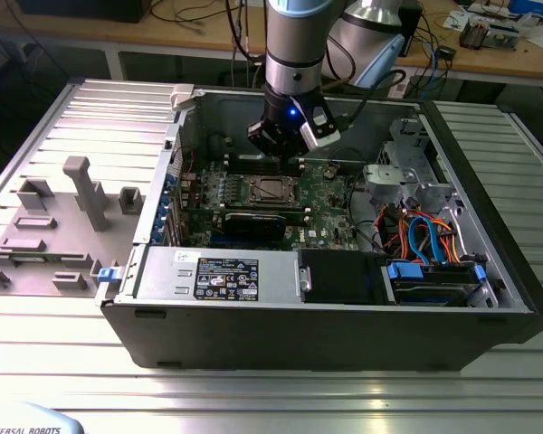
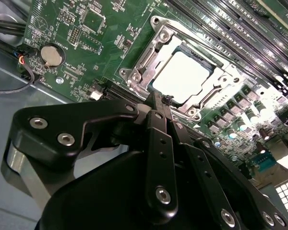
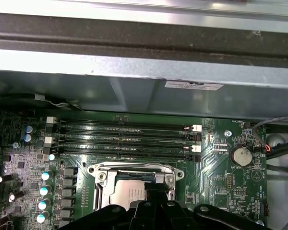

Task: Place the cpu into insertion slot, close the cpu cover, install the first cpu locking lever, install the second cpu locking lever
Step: 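Install the second cpu locking lever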

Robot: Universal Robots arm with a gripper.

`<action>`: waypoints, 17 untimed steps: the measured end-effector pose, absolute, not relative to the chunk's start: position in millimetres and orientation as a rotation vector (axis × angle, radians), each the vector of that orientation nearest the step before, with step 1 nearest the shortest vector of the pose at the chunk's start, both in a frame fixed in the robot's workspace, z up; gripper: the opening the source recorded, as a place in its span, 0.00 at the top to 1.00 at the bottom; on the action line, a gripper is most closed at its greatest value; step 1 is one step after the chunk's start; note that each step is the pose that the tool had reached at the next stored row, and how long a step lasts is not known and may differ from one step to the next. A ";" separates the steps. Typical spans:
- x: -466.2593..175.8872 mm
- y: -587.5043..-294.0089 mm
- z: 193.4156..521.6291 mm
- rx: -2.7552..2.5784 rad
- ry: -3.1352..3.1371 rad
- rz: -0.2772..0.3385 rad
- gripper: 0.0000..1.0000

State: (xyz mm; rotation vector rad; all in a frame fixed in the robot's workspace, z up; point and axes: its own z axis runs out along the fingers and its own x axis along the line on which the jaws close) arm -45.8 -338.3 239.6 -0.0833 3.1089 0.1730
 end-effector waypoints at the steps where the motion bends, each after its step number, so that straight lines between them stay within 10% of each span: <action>1: -45.8 -338.7 239.5 -0.083 3.109 0.173 0.89; 17: -45.8 -339.2 243.7 -0.083 3.109 0.173 0.89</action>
